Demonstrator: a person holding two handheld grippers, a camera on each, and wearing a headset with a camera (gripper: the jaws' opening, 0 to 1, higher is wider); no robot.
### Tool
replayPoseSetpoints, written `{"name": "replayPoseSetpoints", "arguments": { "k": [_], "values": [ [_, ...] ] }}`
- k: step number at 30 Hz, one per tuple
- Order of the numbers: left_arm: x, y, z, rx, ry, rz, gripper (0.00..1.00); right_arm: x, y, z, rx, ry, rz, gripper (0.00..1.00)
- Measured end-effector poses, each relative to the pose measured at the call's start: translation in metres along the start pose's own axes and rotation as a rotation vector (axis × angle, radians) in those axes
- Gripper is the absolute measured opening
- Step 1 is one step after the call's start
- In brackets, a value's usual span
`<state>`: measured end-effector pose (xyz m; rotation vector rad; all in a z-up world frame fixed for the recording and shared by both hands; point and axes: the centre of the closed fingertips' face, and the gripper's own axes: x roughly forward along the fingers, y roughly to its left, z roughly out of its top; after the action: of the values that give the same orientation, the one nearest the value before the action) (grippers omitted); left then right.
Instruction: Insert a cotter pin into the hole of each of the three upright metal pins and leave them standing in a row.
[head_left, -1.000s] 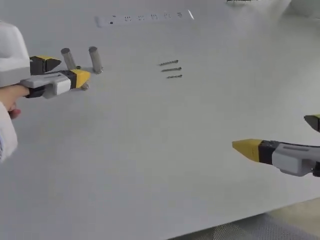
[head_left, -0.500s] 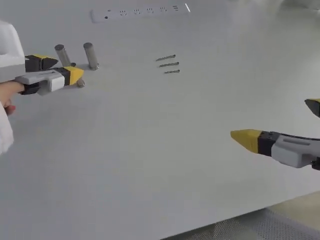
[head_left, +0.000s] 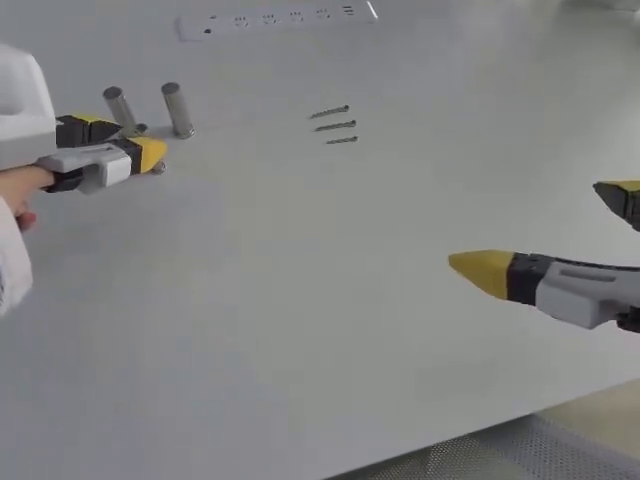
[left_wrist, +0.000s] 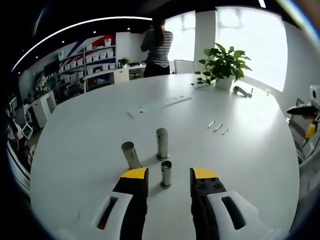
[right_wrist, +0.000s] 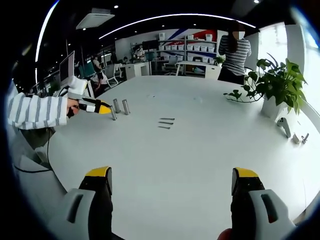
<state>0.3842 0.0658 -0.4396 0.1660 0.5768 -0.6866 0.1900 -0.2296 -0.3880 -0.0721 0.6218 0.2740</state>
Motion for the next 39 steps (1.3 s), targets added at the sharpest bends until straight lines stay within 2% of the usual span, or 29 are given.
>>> {"name": "replayPoseSetpoints", "arguments": {
  "k": [4,10,15,19,24,31,39],
  "values": [
    [0.003,0.002,-0.003,0.003,0.008,0.0,0.28,0.002,0.003,0.0,-0.001,0.0,0.012,0.99],
    [0.005,0.004,-0.001,-0.003,-0.003,0.007,0.25,0.003,0.003,0.0,-0.009,0.007,0.016,0.98],
    [0.007,0.008,-0.002,-0.011,-0.001,0.016,0.24,0.004,-0.004,-0.003,-0.006,0.017,-0.008,0.98],
    [0.008,0.009,-0.005,0.013,0.012,0.021,0.21,0.003,-0.004,-0.003,-0.001,0.018,-0.01,0.98],
    [0.01,0.008,-0.002,0.023,0.005,0.027,0.17,0.003,-0.006,-0.003,-0.01,0.024,-0.022,0.98],
    [0.01,0.011,-0.002,0.006,-0.002,0.037,0.12,0.0,-0.007,-0.004,0.002,0.027,-0.027,0.98],
    [0.011,0.011,-0.003,-0.005,-0.004,0.022,0.06,-0.002,-0.007,-0.004,0.01,0.027,-0.035,0.98]
  ]
}}
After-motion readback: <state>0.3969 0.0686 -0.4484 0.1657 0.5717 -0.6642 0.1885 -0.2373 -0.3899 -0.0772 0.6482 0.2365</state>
